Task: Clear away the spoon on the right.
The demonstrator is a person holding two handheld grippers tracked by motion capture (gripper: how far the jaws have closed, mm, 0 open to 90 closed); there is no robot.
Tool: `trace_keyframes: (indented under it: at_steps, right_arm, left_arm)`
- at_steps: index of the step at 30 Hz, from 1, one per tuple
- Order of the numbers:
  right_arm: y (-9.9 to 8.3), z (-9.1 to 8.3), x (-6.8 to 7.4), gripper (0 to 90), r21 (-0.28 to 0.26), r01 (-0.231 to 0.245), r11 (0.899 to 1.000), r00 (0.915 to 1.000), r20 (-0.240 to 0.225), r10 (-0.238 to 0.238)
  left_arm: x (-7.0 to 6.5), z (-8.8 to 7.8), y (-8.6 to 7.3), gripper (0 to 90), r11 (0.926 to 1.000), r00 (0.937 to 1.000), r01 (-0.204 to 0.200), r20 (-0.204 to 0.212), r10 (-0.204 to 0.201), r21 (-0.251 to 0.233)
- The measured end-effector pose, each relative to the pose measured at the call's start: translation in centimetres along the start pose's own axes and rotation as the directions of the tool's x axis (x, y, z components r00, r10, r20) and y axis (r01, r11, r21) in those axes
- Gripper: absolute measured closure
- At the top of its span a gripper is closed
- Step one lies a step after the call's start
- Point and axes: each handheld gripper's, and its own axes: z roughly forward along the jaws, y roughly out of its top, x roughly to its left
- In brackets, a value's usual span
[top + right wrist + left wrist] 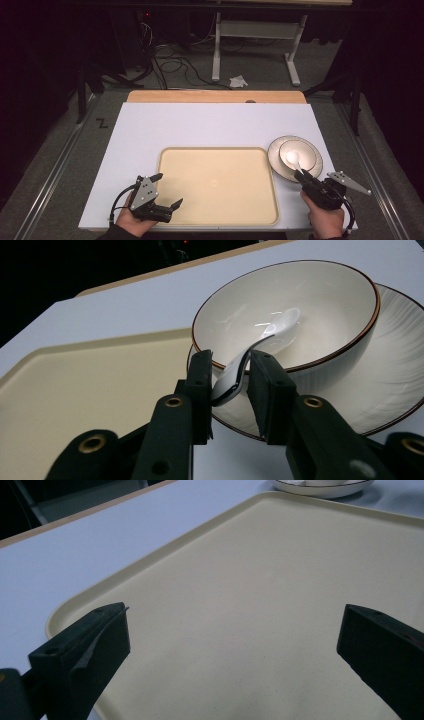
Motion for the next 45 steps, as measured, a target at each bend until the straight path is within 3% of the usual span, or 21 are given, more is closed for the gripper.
trace_keyframes:
  at_steps: [8,16,20,25,45]
  right_arm:
    - [0.04,-0.22,-0.09,84.3,-0.006,0.031,1.000,0.9992,0.027,-0.031]
    - [0.09,-0.36,-0.18,86.1,-0.004,0.069,0.998,0.9963,0.051,-0.069]
    - [0.15,-0.37,0.18,86.4,0.002,0.134,0.991,0.9887,0.068,-0.134]
    - [0.18,-0.47,0.14,86.6,0.004,0.156,0.988,0.9856,0.066,-0.156]
    - [0.21,-0.85,0.04,86.8,-0.010,0.164,0.986,0.9849,0.058,-0.163]
  left_arm:
    - [0.00,-0.01,0.00,1.3,1.0000,1.0000,0.001,0.000,-0.001,-0.001]
    - [0.01,-0.03,0.00,1.3,1.0000,1.0000,0.000,0.000,0.000,-0.001]
    - [0.01,-0.06,0.01,1.3,1.0000,1.0000,0.001,-0.001,-0.001,-0.002]
    - [-0.01,-0.08,0.01,1.4,1.0000,1.0000,0.001,-0.002,-0.001,-0.004]
    - [0.00,-0.21,0.05,1.4,0.9999,1.0000,0.003,-0.004,-0.003,-0.010]
